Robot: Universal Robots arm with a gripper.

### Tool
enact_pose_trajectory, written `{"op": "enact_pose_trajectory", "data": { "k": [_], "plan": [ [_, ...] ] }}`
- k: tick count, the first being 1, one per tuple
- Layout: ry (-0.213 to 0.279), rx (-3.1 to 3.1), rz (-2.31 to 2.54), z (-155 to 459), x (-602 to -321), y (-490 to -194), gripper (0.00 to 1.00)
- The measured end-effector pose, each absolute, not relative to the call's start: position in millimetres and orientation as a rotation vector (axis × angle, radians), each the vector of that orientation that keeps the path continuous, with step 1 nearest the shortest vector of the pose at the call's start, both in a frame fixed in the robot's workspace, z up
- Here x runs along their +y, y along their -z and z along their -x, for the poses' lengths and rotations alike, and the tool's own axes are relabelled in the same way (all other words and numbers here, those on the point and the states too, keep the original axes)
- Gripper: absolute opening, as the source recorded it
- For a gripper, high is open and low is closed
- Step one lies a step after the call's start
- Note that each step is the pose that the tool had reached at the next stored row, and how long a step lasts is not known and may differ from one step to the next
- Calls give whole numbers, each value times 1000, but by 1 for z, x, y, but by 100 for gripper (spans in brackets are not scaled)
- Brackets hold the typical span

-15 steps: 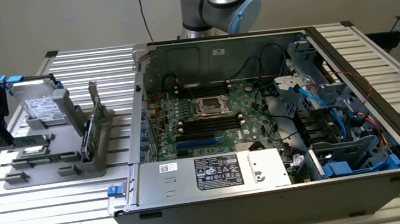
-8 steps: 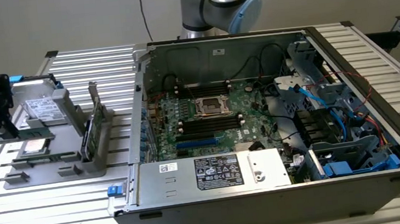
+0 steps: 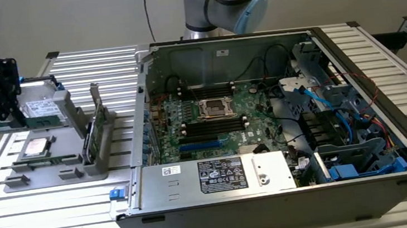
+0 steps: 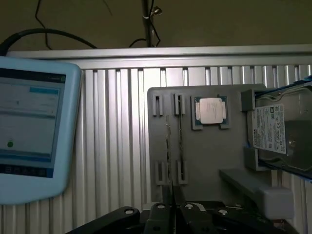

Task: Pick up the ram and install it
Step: 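Pick up the ram and move it above insertion slot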

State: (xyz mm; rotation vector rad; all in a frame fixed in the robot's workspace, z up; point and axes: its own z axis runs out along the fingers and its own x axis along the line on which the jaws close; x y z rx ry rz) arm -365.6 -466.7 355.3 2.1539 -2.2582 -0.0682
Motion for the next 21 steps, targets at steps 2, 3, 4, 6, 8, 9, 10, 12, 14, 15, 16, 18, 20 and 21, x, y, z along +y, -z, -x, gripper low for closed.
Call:
{"op": "enact_pose_trajectory", "data": {
  "k": [2,3,4,6,8,9,10,12,14,15,16,18,20,21],
  "plan": [
    [74,-2260,-2156,359,-467,-364,14],
    [77,-2261,-2158,355,-467,-369,14],
    [79,-2262,-2159,351,-467,-374,14],
    [83,-2264,-2160,342,-468,-383,14],
    [85,-2265,-2161,333,-468,-392,14],
    [86,-2265,-2161,329,-468,-396,14],
    [87,-2265,-2162,324,-468,-401,14],
    [88,-2265,-2161,315,-468,-409,14],
    [89,-2265,-2162,306,-469,-418,14],
    [90,-2265,-2161,301,-469,-422,14],
    [90,-2265,-2161,297,-469,-426,14],
    [91,-2265,-2161,288,-469,-434,14],
    [93,-2265,-2161,279,-469,-442,14],
    [93,-2265,-2161,274,-469,-446,14]
  ]
}}
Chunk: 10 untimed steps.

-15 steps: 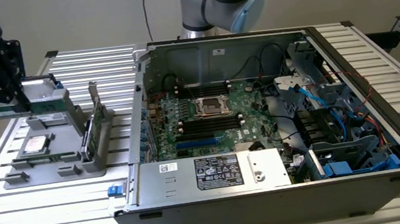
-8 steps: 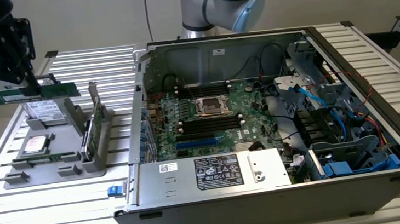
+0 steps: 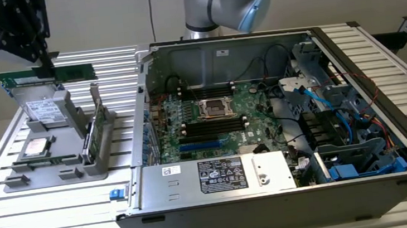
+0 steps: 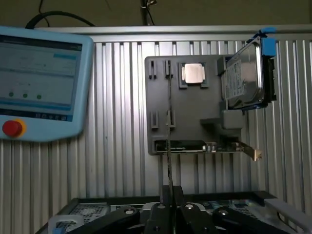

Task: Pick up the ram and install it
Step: 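Pick up the ram and move it above insertion slot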

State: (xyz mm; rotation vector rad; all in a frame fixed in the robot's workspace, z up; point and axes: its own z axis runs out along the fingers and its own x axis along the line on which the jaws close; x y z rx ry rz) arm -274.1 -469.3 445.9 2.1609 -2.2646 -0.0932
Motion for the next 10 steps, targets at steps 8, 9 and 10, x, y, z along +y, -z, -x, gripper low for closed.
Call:
{"op": "enact_pose_trajectory", "data": {
  "k": [8,9,10],
  "plan": [
    [103,-2268,-2164,243,-470,-460,14],
    [103,-2268,-2164,243,-469,-460,14],
    [101,-2269,-2165,242,-469,-460,14]
  ]
}}
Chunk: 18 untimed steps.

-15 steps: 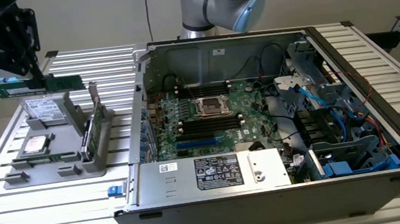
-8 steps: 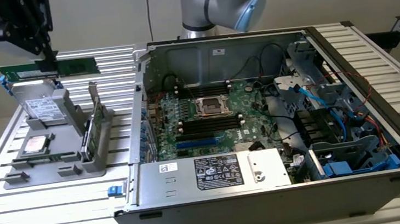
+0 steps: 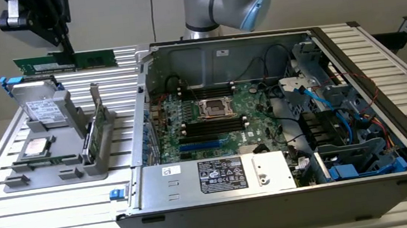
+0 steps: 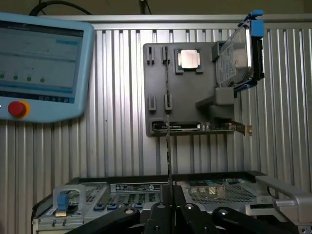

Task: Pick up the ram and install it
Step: 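Pick up the ram and move it above insertion slot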

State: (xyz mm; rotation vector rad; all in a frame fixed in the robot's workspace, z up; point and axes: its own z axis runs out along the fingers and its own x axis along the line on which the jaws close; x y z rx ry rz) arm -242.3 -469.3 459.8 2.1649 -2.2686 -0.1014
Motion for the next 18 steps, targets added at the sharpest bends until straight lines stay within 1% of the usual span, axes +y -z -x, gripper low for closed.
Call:
{"op": "enact_pose_trajectory", "data": {
  "k": [18],
  "plan": [
    [99,-2268,-2169,164,-469,-454,14]
  ]
}}
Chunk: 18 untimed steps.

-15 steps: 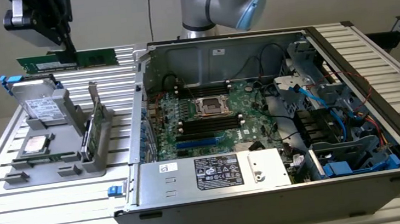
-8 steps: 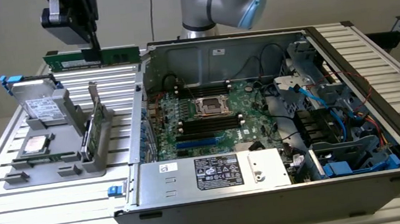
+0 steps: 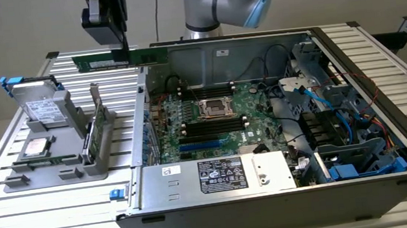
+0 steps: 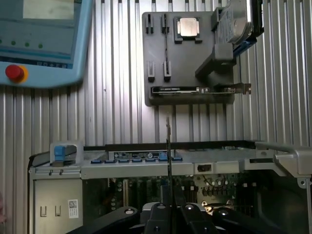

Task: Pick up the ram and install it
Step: 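Pick up the ram and move it above insertion slot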

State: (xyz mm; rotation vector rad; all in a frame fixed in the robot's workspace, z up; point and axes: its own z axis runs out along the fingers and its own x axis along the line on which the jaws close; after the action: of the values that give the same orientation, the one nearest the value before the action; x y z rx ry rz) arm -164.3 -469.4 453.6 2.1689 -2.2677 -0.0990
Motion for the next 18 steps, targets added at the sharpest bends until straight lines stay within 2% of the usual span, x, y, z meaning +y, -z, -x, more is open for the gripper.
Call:
{"op": "enact_pose_trajectory", "data": {
  "k": [18],
  "plan": [
    [99,-2271,-2172,83,-470,-446,14]
  ]
}}
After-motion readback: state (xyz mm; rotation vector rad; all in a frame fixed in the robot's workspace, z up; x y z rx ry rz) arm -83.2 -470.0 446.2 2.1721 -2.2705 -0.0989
